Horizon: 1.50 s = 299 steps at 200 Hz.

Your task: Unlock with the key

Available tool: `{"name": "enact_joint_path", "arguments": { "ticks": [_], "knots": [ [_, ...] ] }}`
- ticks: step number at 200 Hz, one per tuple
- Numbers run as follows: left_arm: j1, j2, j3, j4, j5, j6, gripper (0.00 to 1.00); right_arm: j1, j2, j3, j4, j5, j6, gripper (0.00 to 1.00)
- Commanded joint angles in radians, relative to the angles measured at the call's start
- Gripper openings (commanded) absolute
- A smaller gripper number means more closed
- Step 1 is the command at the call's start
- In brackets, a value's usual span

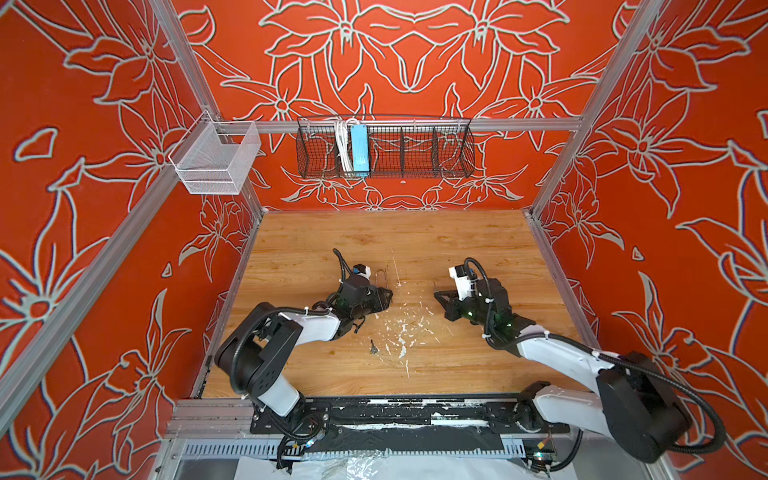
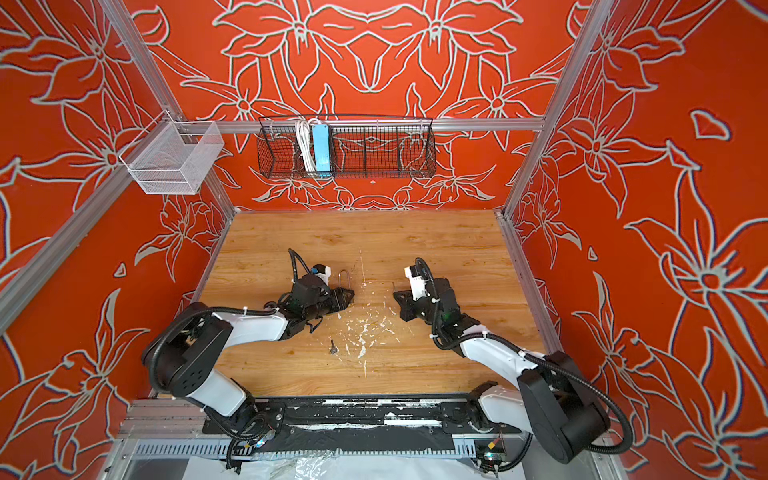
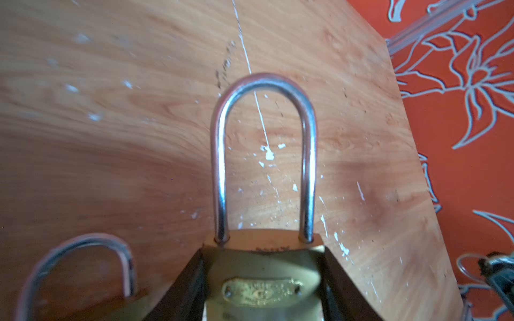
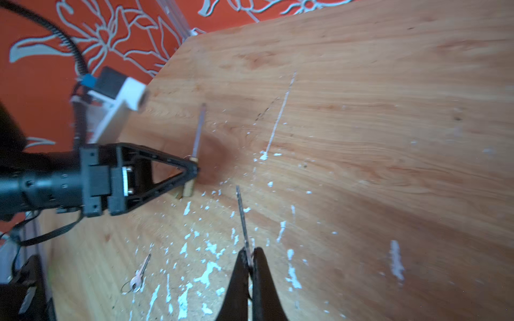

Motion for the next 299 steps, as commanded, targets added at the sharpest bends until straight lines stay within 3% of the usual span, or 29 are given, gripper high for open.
{"name": "enact_joint_path", "arguments": {
  "ticks": [1,42,84,125,174,222,235,242,252,272,299],
  "knots": [
    [-0.006,-0.043,-0.024,0.274,0.075,0.016,0.3,0.013,0.026,0.022,0.101,-0.034,-0.01,0.0],
    [-0.038,-0.127,-0.1,0.36,0.004,0.113,0.3,0.033,0.067,0.025,0.115,-0.041,-0.008,0.0],
    [-0.116,-0.093,-0.202,0.678,-0.026,0.189,0.31,0.08,0.097,0.041,0.113,-0.011,-0.032,0.0],
    [-0.129,-0.097,-0.241,0.774,-0.043,0.201,0.32,0.116,0.143,0.06,0.136,-0.02,-0.02,0.0],
    [-0.128,-0.139,-0.232,0.682,-0.119,0.09,0.25,0.169,0.22,0.105,0.141,-0.024,-0.02,0.0],
    [-0.126,-0.282,-0.211,0.42,-0.261,-0.006,0.21,0.194,0.239,0.127,0.121,-0.018,-0.025,0.0],
    [-0.126,-0.316,-0.203,0.338,-0.328,-0.047,0.11,0.196,0.24,0.132,0.113,-0.019,-0.025,0.0],
    [-0.126,-0.335,-0.192,0.271,-0.367,-0.079,0.0,0.196,0.243,0.131,0.12,-0.031,-0.025,0.0],
    [-0.126,-0.357,-0.189,0.214,-0.405,-0.11,0.0,0.198,0.25,0.13,0.14,-0.056,-0.017,0.0],
    [-0.126,-0.362,-0.227,0.253,-0.443,-0.177,0.0,0.212,0.278,0.153,0.13,-0.084,-0.006,0.0],
    [-0.126,-0.344,-0.249,0.328,-0.411,-0.205,0.0,0.246,0.325,0.179,0.129,-0.074,-0.008,0.0]
  ]
}}
